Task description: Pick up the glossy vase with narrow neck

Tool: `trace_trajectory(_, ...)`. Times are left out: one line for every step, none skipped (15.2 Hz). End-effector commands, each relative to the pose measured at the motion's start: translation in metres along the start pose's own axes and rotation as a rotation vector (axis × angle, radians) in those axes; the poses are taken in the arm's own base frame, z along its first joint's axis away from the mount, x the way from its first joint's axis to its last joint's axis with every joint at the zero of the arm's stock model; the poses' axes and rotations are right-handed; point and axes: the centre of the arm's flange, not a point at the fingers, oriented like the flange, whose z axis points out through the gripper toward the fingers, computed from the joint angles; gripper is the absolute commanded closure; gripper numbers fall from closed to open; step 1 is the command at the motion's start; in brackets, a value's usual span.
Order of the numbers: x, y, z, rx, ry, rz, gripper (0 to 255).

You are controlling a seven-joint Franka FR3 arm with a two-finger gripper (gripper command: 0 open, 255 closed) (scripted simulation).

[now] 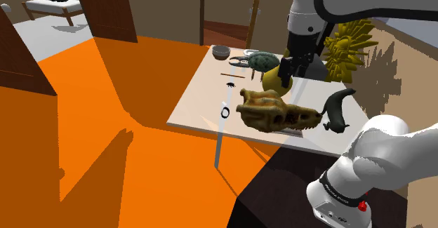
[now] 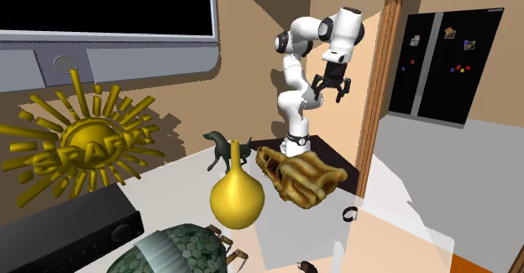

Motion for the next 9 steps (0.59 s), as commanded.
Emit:
trace_trajectory(0.000,0.000,0.000,0.000,0.000,0.000,0)
trace_trajectory(0.007,0.011,0.001,0.004,0.002,0.001,0)
trace_trajectory(0.014,0.023,0.002,0.007,0.004,0.003,0)
trace_trajectory(0.021,0.034,0.003,0.011,0.007,0.004,0)
trace_trajectory(0.029,0.046,0.004,0.015,0.009,0.005,0)
trace_trajectory(0.036,0.057,0.006,0.018,0.011,0.007,0)
trace_trajectory(0.043,0.068,0.007,0.022,0.013,0.008,0)
trace_trajectory(0.050,0.080,0.008,0.026,0.015,0.009,0)
trace_trajectory(0.057,0.091,0.009,0.029,0.018,0.011,0)
